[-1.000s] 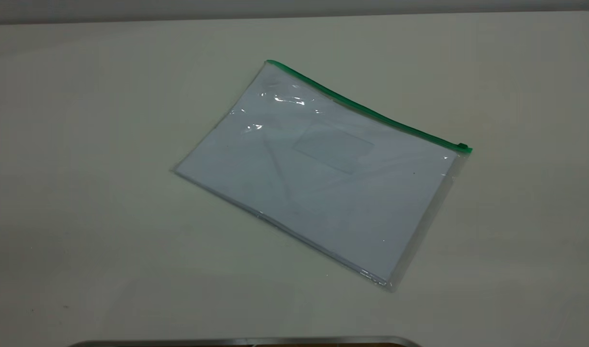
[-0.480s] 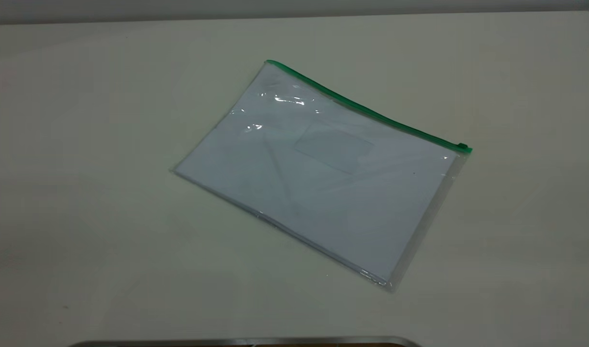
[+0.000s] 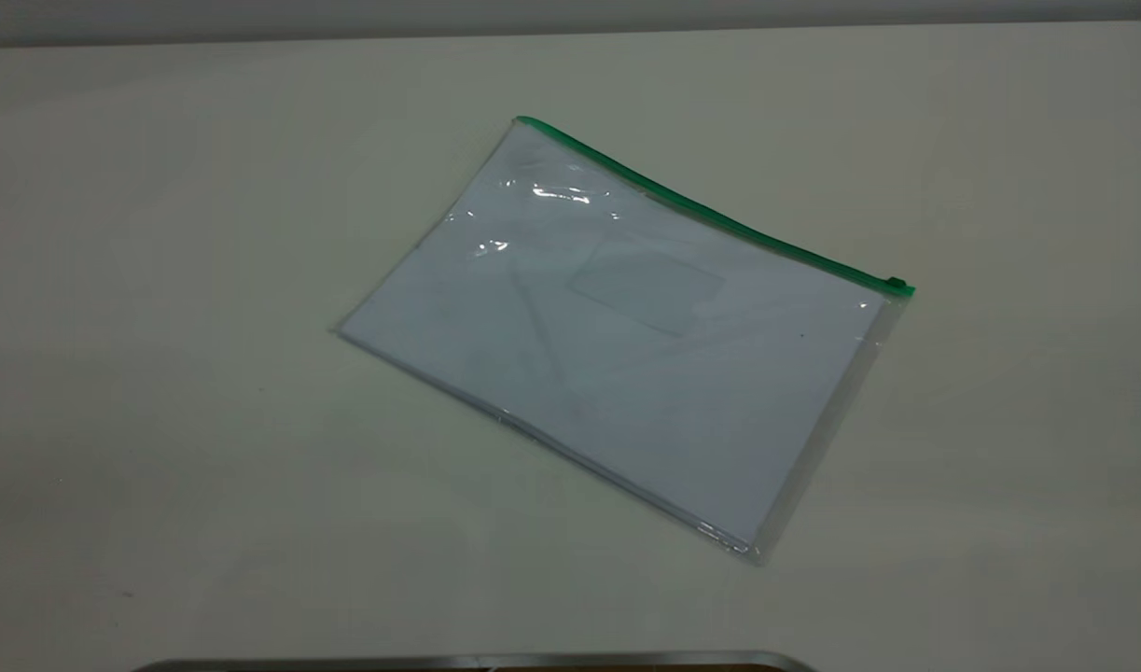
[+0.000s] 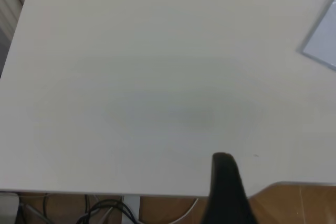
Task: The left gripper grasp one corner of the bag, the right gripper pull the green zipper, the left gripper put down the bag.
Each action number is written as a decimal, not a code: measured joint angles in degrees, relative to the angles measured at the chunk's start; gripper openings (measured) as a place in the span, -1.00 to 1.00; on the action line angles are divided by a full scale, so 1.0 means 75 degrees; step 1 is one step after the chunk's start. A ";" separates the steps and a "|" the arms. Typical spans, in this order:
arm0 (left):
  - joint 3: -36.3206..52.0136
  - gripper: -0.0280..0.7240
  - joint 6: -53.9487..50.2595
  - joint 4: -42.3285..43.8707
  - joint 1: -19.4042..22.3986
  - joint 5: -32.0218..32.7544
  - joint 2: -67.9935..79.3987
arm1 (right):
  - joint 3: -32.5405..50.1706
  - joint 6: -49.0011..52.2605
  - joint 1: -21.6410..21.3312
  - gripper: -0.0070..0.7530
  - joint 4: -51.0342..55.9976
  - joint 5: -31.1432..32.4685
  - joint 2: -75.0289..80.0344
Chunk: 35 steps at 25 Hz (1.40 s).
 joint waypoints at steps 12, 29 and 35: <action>0.0000 0.64 0.0000 0.0000 0.0000 0.0000 0.0000 | 0.0000 0.0000 -0.0064 0.24 0.0000 0.0000 0.0000; 0.0000 0.64 -0.0003 -0.0009 0.0000 0.0000 0.0000 | 0.0000 0.0454 -0.1648 0.09 0.0017 0.0000 0.0000; 0.0000 0.64 -0.0003 -0.0009 0.0000 -0.0005 0.0000 | 0.0000 0.0486 -0.1648 -0.01 0.0017 0.0000 0.0000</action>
